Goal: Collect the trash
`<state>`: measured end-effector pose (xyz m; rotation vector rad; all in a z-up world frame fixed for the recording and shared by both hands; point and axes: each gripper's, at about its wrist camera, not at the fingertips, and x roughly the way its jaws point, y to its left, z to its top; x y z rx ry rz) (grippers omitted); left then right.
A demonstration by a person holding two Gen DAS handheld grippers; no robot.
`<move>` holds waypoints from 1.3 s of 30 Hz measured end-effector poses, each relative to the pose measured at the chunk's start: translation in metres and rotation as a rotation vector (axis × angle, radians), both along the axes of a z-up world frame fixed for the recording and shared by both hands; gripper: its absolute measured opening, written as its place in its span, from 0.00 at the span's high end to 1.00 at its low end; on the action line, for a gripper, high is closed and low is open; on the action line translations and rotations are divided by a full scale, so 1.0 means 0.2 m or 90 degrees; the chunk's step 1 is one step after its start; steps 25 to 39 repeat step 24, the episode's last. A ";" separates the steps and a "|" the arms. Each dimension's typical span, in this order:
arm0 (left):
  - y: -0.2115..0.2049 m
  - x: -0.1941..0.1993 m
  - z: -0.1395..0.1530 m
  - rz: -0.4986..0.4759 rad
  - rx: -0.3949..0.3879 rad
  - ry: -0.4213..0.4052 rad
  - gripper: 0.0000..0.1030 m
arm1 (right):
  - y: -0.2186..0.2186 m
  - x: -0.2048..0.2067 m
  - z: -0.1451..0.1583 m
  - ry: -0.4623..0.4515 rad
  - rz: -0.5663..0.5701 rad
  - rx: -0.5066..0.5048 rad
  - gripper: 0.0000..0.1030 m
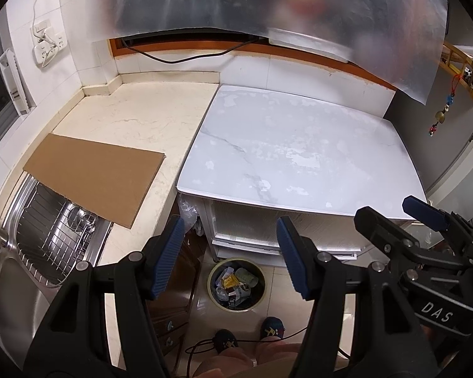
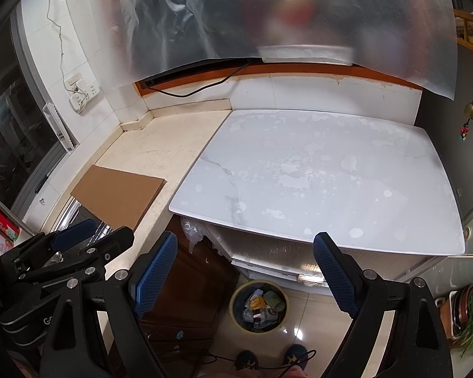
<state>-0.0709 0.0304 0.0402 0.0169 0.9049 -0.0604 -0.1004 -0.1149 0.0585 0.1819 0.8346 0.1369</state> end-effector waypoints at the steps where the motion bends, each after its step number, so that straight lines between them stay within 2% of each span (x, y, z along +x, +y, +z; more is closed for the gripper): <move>1: 0.01 0.00 0.00 -0.001 0.001 0.000 0.44 | 0.00 0.00 0.00 0.000 0.000 0.000 0.13; 24: 0.14 0.07 -0.03 -0.030 0.007 0.004 0.44 | 0.09 0.03 -0.04 0.009 -0.025 0.002 0.13; 39: 0.14 0.07 -0.03 -0.030 0.007 0.004 0.44 | 0.09 0.03 -0.04 0.009 -0.025 0.002 0.13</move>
